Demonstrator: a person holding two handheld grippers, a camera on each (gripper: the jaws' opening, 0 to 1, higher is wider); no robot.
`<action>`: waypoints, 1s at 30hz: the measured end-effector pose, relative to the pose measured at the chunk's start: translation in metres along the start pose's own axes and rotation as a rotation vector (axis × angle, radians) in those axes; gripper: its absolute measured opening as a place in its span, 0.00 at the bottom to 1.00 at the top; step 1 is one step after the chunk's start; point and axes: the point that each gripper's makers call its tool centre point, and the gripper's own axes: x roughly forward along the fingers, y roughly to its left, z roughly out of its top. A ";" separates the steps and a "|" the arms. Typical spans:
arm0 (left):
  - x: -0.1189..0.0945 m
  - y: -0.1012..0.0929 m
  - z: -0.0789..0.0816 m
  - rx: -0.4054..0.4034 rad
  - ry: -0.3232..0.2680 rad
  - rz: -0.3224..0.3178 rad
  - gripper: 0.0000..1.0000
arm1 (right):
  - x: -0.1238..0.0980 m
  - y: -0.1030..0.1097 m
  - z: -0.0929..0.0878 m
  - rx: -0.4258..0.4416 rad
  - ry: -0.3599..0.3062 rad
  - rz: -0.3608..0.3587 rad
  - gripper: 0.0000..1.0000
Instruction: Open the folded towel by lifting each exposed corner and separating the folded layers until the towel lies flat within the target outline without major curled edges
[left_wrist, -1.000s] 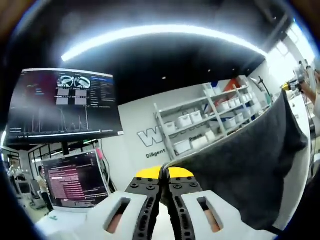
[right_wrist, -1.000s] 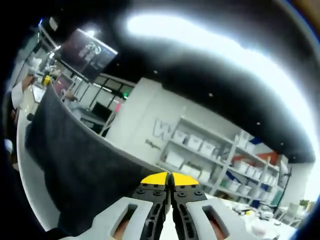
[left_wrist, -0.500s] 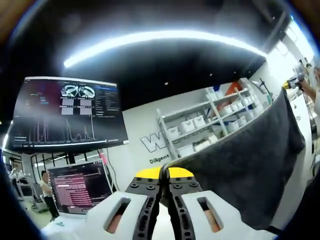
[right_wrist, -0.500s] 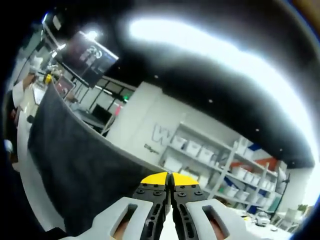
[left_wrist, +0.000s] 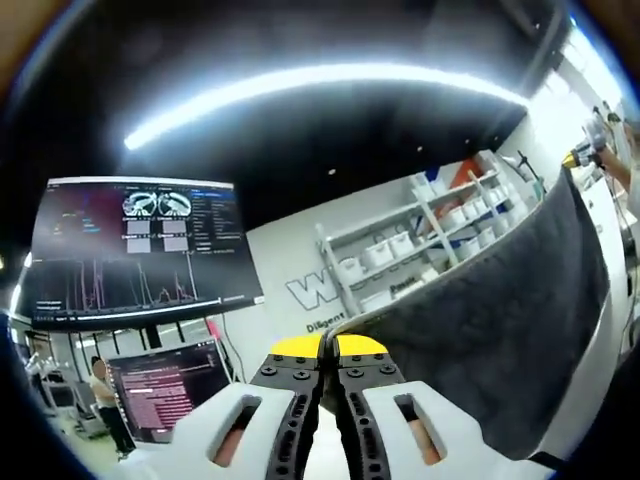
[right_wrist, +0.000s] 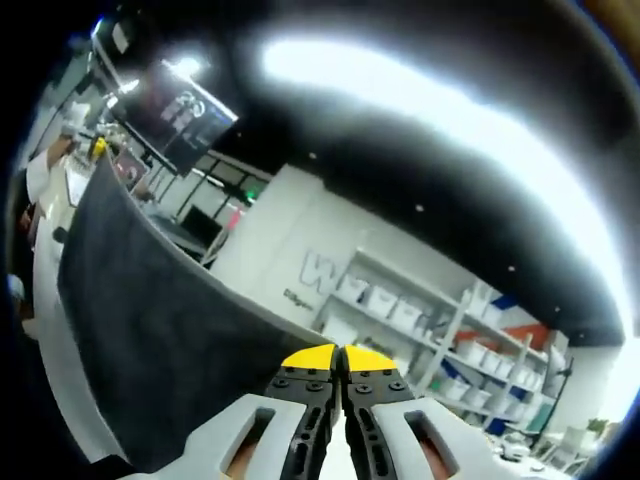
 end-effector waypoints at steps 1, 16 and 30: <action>-0.002 0.000 0.002 0.003 0.000 0.002 0.02 | -0.001 -0.001 0.001 -0.002 -0.002 -0.001 0.00; -0.015 -0.004 -0.001 0.026 0.062 -0.016 0.02 | -0.008 -0.001 0.005 -0.013 -0.002 0.001 0.00; 0.006 -0.013 -0.037 0.021 0.146 -0.054 0.02 | 0.008 0.014 -0.025 0.005 0.051 0.037 0.00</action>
